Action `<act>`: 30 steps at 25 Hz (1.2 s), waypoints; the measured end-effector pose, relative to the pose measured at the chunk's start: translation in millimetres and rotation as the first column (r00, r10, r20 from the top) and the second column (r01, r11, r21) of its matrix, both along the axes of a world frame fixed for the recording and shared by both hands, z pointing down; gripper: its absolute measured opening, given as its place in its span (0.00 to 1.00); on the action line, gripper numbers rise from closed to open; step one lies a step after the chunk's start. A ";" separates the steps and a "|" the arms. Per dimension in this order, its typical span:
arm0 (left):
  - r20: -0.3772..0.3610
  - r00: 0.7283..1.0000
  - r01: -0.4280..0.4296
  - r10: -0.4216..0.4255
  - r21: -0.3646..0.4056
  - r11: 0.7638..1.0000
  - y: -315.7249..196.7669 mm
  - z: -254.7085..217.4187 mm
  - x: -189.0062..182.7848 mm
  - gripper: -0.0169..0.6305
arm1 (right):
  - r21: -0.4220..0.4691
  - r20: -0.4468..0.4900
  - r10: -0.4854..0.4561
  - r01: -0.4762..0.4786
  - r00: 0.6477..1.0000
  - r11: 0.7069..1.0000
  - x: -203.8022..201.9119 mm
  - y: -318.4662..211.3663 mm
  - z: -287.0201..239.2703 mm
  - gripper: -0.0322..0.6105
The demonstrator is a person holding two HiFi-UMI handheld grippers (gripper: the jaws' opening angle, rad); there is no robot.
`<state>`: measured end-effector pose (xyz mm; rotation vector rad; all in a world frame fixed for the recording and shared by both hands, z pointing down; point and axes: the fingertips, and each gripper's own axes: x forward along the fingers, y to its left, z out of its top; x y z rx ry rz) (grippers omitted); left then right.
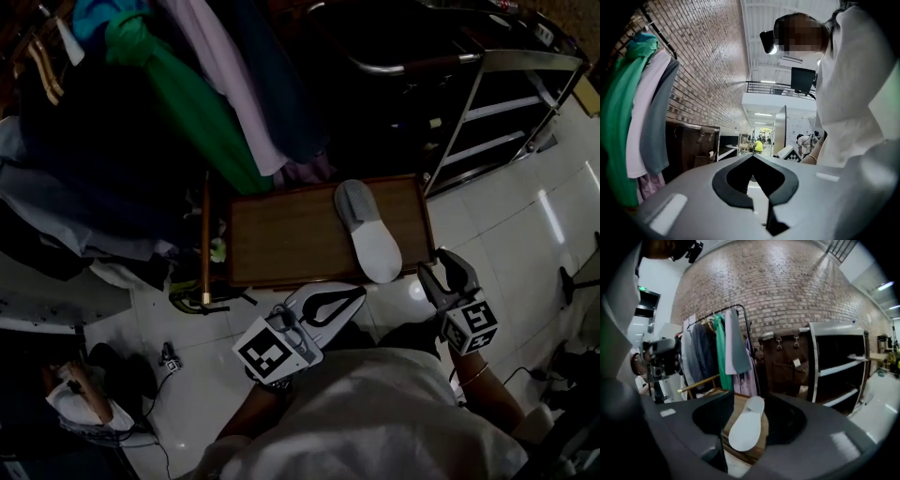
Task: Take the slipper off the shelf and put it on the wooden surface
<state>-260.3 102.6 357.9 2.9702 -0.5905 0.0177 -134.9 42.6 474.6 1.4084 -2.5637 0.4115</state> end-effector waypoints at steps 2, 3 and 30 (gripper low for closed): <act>0.007 1.000 0.015 -0.015 -0.011 1.000 -3.9 -11.5 6.9 0.01 | 0.103 0.009 -0.057 0.055 0.998 0.993 -3.7 6.5 -46.5 0.31; 0.004 1.000 0.029 -0.029 -0.014 0.999 -7.6 -19.1 9.2 0.01 | 0.144 0.019 -0.083 0.080 0.996 0.986 -4.6 9.5 -66.3 0.31; -0.021 1.000 -0.016 0.016 0.027 1.000 36.4 -54.3 15.7 0.01 | 0.215 0.175 -0.391 0.352 0.904 0.911 -84.3 85.5 -170.4 0.34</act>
